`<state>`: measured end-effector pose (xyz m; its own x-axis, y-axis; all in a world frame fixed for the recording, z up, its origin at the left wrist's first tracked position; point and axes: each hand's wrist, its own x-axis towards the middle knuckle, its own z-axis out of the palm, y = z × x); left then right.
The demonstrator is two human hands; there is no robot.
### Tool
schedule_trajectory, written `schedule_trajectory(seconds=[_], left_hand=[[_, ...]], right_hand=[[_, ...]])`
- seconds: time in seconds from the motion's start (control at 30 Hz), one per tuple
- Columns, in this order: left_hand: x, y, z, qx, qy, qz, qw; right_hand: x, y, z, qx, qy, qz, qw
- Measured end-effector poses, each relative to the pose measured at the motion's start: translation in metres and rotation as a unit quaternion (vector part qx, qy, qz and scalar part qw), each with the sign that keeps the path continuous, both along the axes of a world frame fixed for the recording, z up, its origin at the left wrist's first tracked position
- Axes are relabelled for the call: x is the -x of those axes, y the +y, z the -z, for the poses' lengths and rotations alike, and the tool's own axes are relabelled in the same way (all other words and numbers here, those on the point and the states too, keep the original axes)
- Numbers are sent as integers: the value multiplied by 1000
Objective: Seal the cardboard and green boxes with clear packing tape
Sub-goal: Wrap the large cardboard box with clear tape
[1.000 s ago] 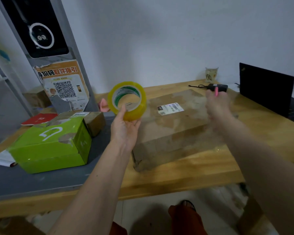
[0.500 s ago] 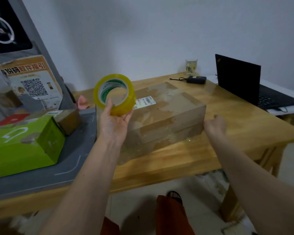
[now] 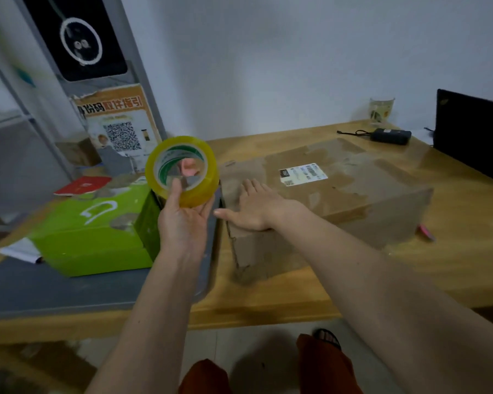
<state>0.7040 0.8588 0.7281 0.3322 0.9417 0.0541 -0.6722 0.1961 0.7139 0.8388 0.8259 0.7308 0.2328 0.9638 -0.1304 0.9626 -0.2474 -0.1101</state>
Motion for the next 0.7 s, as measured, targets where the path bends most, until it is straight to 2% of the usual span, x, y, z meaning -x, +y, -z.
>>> schedule_trajectory(seconds=[0.17, 0.33, 0.5, 0.57, 0.7], left_hand=[[4, 13, 2, 6, -8, -11, 1000], [-4, 19, 3, 7, -23, 7, 1000], [-32, 19, -1, 41, -31, 25, 998], [-47, 17, -8, 63, -47, 40, 996], [-79, 9, -22, 81, -82, 54, 992]], right_hand=[[4, 6, 2, -31, 36, -97, 994], [-24, 1, -3, -9, -23, 8, 1000], [-2, 2, 1, -30, 46, -134, 989], [-20, -8, -9, -14, 69, -110, 991], [-82, -32, -12, 11, 3, 40, 999]])
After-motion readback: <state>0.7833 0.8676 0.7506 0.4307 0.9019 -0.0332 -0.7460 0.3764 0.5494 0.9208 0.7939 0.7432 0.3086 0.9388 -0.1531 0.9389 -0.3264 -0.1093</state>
